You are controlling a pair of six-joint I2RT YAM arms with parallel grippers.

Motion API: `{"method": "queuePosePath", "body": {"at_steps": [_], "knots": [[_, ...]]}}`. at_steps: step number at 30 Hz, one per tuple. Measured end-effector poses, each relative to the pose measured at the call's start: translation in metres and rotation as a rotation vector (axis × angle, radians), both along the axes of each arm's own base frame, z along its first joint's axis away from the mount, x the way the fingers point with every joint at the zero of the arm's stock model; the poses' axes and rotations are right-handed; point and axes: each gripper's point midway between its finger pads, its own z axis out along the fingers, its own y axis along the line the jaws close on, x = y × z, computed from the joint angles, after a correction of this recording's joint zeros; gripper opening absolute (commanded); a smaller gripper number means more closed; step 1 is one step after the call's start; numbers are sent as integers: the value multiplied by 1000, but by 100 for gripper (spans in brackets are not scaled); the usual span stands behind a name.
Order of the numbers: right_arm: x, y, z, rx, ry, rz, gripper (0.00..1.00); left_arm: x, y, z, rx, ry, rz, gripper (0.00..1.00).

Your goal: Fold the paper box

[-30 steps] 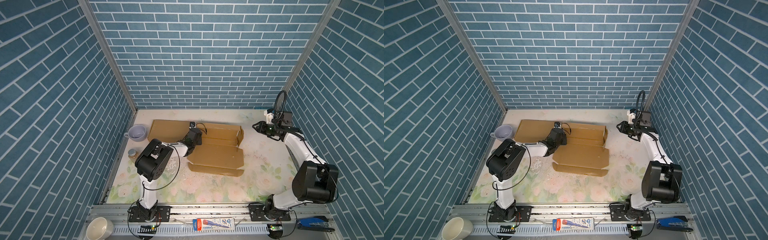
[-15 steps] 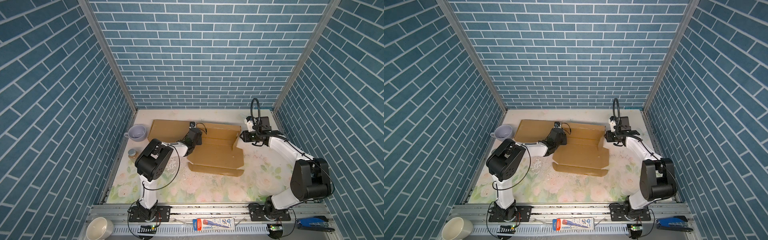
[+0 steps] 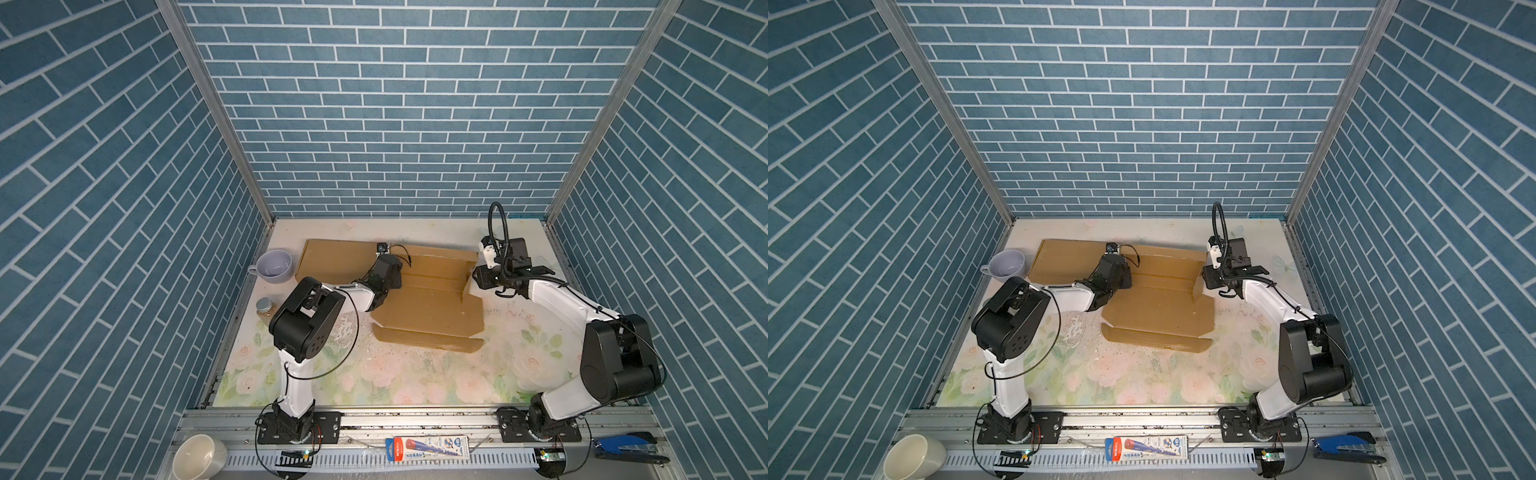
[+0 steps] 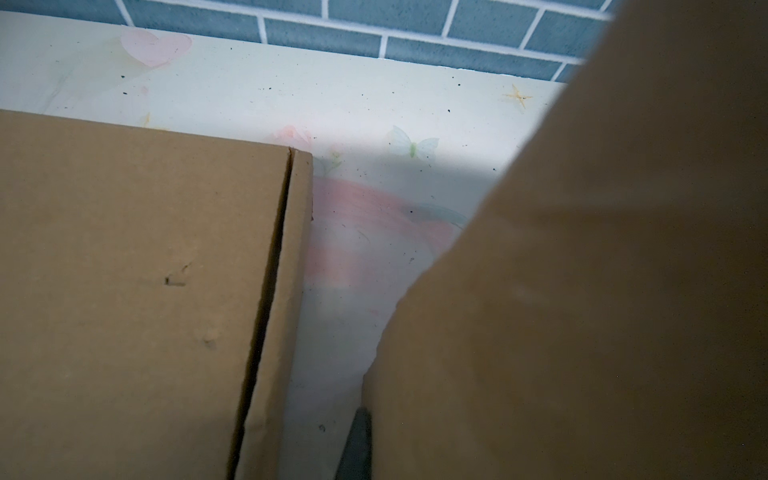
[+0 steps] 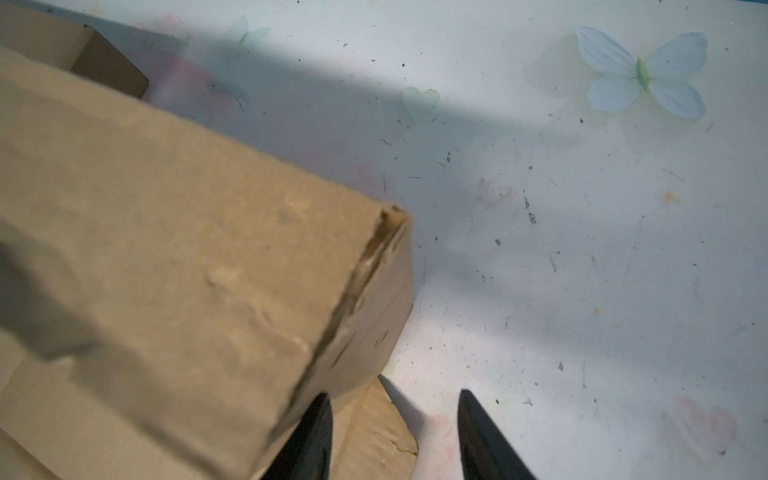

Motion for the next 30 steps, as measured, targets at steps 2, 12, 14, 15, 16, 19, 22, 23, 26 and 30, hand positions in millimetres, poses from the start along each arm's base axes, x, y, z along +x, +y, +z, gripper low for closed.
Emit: {"method": "queuePosePath", "body": {"at_steps": [2,12,14,15,16,19,22,23,26,30], "knots": [[-7,0,-3,3,0,5,52,0,0,0,1,0,-1,0],[-10,17,-5,60,-73,36,53,-2,-4,0,0,2,-14,0],[-4,17,-6,54,-89,28,51,-2,-4,0,1,2,-15,0],[-2,17,-7,51,-94,24,51,-2,-4,0,2,1,-15,0],[0,16,-9,46,-95,20,52,-2,-4,0,2,1,-15,0],[1,16,-14,35,-85,28,58,-2,-4,0,3,1,-16,0],[-2,21,-12,49,-56,53,63,-2,-4,1,3,2,-16,0],[-4,23,-11,58,-48,61,64,-2,-3,1,3,3,-16,0],[-16,24,-3,93,-18,78,67,-2,-3,1,4,4,-16,0],[-29,13,27,163,-26,75,67,-3,-3,0,5,5,-16,0]]}}
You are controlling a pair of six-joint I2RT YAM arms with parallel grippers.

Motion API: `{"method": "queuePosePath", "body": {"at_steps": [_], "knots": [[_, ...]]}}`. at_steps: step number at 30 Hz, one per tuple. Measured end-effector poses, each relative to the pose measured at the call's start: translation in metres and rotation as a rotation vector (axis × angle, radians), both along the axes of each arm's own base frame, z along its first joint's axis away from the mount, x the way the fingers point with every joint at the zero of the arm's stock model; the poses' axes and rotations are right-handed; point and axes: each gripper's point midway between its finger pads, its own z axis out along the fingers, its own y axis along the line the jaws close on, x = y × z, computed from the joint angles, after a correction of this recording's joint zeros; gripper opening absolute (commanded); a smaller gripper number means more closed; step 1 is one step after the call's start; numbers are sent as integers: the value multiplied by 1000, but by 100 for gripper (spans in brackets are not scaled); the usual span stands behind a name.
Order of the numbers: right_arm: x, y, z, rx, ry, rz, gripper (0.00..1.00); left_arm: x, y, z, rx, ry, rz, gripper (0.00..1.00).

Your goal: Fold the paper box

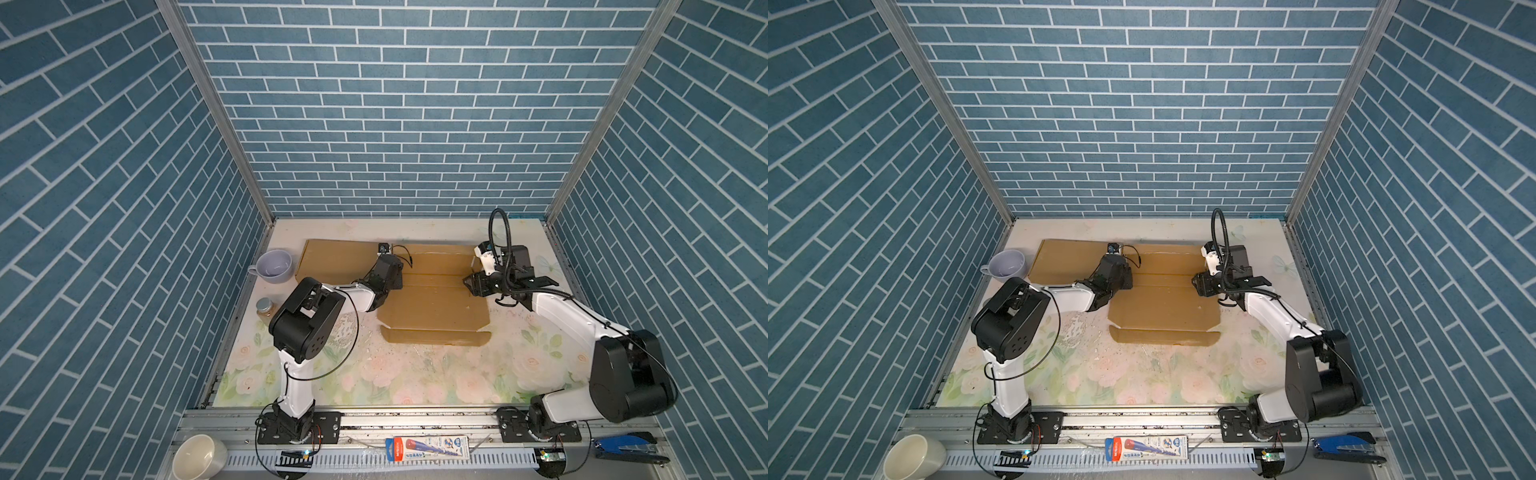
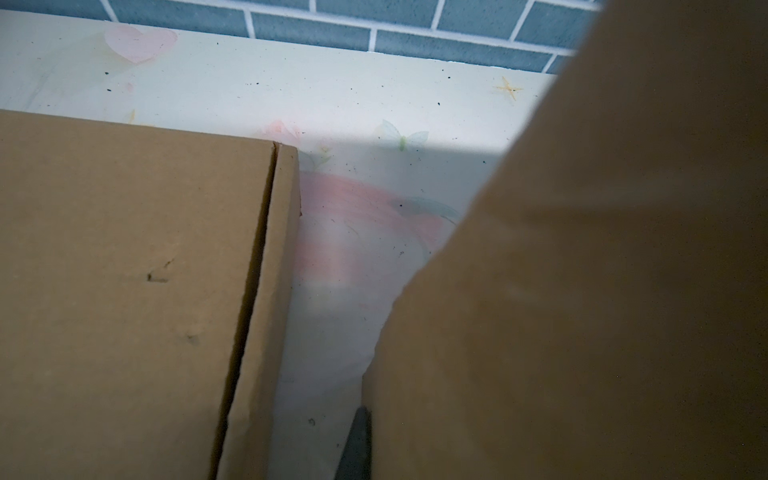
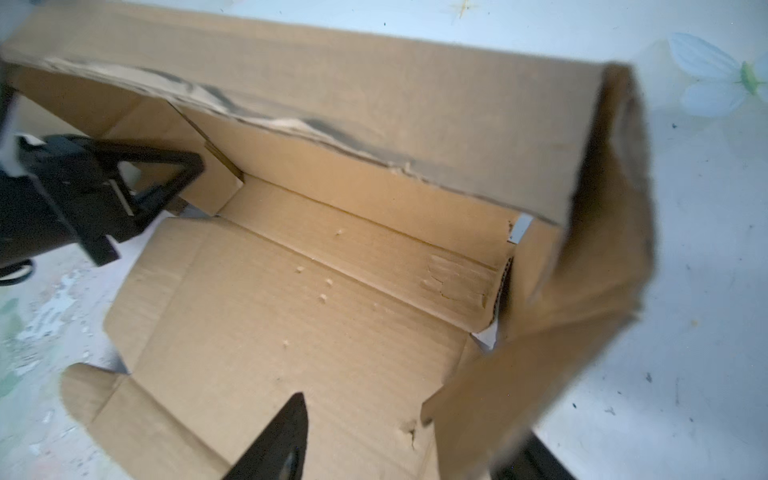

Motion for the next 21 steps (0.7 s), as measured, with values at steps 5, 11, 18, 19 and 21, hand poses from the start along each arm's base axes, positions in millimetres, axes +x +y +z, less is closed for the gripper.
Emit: {"method": "queuePosePath", "body": {"at_steps": [5,11,18,19,21], "knots": [[-1,-45,44,100,-51,-115,61,0,1,0,0,1,2,0],[15,-97,42,70,-39,-297,50,0,1,0,-1,1,1,0],[22,-84,-1,-68,23,-260,53,0,1,0,-2,2,0,0],[23,-77,-5,-88,22,-235,53,0,1,0,-2,2,0,0],[24,-66,-12,-108,20,-200,53,0,1,0,-2,2,0,0]]}}
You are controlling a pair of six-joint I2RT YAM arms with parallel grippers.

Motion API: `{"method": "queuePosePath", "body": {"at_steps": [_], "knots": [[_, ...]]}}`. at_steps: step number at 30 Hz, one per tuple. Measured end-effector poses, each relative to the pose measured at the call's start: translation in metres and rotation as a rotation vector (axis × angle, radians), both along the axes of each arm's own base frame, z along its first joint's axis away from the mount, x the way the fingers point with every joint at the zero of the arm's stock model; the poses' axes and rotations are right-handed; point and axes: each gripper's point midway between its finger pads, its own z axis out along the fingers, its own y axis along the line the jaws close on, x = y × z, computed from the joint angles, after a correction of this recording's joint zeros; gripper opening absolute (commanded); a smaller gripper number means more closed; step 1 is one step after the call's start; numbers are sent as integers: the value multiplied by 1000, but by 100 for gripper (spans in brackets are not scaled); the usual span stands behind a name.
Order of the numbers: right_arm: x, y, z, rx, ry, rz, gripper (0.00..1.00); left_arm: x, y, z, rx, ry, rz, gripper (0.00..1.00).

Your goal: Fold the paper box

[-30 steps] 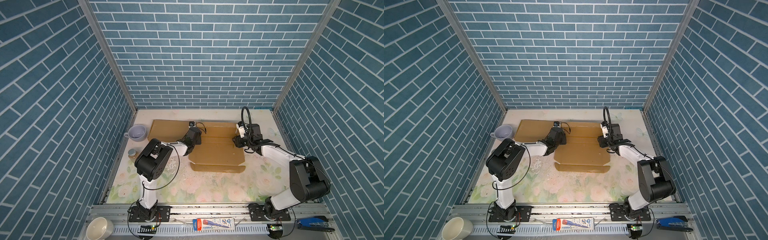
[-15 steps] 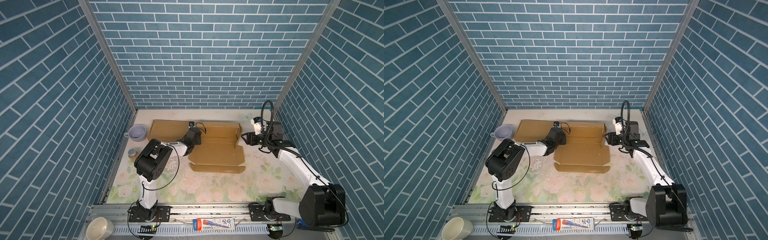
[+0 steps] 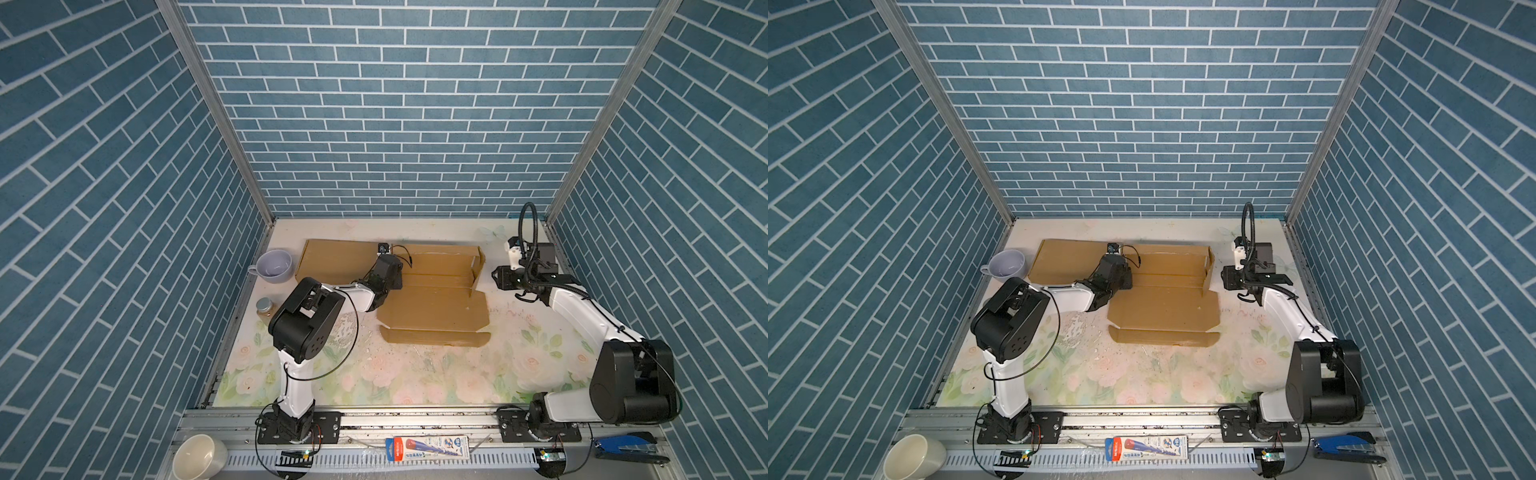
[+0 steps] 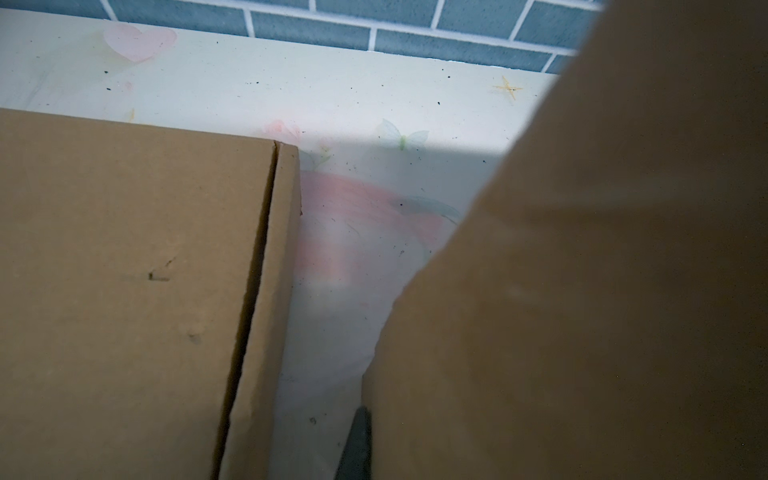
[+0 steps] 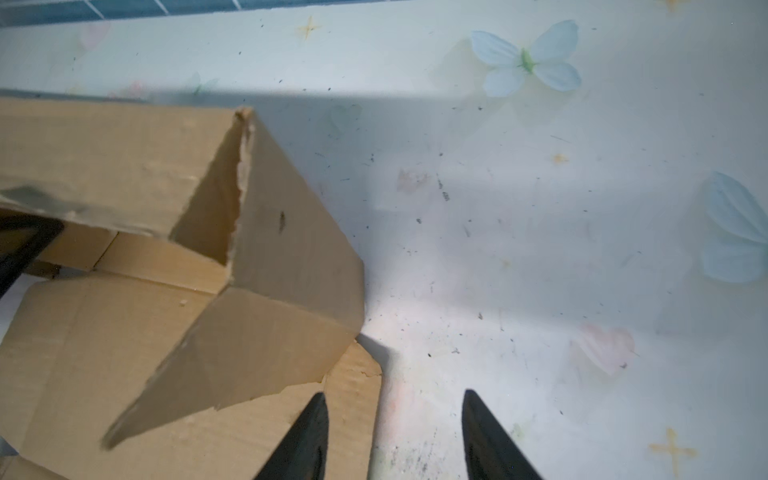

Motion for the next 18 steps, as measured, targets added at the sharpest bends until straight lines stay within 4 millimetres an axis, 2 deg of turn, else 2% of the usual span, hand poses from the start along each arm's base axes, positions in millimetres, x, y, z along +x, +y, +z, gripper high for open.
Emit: {"method": "queuePosePath", "body": {"at_steps": [8,18], "knots": [[5,37,-27,-26,18,98,54,0,0,0,0,0,0,0],[37,43,-31,-32,-78,45,42,0,-1,0,-1,3,-4,0]]}}
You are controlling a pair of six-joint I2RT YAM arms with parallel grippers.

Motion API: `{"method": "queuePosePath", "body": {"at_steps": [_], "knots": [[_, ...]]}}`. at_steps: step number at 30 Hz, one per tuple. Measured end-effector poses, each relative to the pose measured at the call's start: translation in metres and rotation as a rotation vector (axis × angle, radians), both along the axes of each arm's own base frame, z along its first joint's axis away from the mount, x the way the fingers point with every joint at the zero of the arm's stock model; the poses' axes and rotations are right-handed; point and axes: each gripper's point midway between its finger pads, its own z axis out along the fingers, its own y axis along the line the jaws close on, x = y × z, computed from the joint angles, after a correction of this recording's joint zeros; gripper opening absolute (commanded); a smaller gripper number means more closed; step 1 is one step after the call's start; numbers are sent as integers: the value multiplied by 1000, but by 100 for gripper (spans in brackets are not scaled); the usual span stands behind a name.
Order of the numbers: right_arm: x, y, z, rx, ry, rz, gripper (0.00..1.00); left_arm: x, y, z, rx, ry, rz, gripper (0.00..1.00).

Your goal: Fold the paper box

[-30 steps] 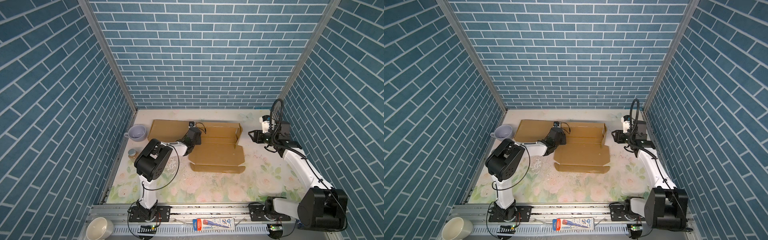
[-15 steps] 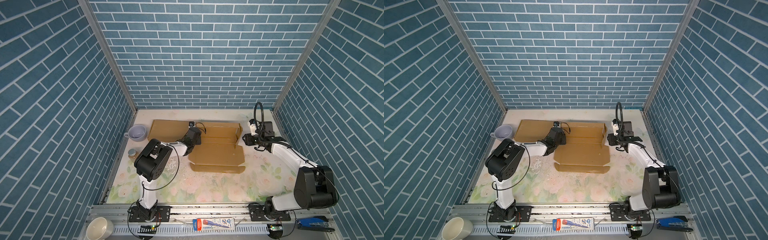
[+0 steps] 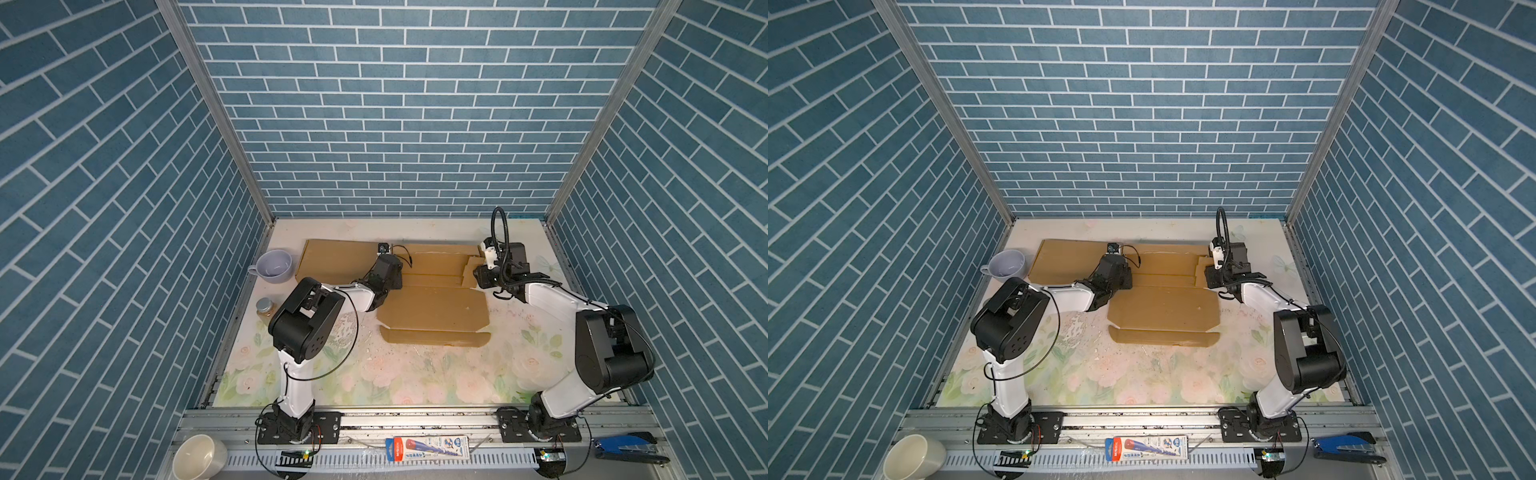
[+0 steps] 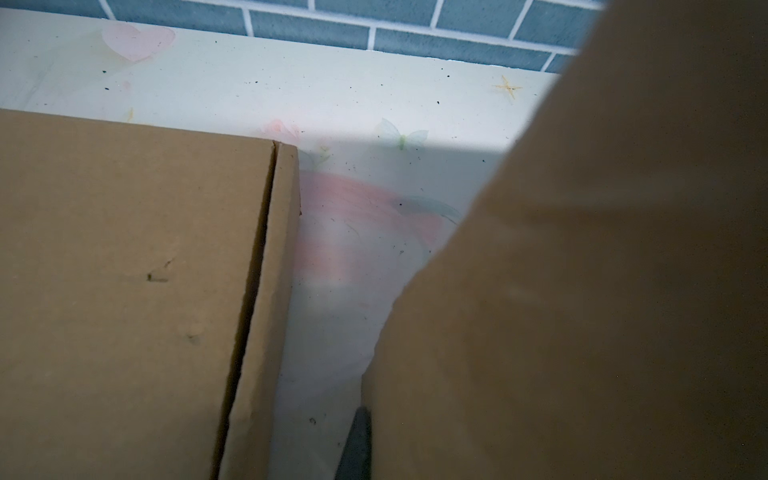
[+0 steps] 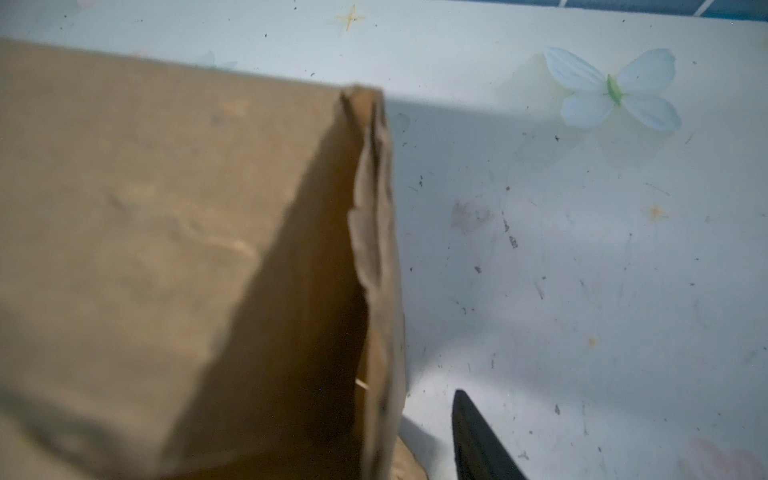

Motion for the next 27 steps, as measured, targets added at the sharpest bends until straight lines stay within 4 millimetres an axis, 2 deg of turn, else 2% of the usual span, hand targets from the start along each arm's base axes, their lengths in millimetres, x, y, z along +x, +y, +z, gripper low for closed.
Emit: {"method": "queuePosePath", "body": {"at_steps": [3,6,14,22,25,27], "knots": [[11,5,4,4,-52,-17,41,0,0,0,-2,2,-1,0],[22,10,7,4,-107,-34,36,0,-1,0,-4,6,-5,0],[46,6,-4,4,-202,-128,25,0,-4,1,-5,24,-18,0],[55,3,-17,-57,-240,-212,12,0,-8,4,-9,47,-30,0],[58,2,-17,-78,-250,-250,0,0,-10,5,-15,65,-31,0],[58,0,-16,-85,-243,-280,0,0,-11,6,-18,79,-27,0]]}}
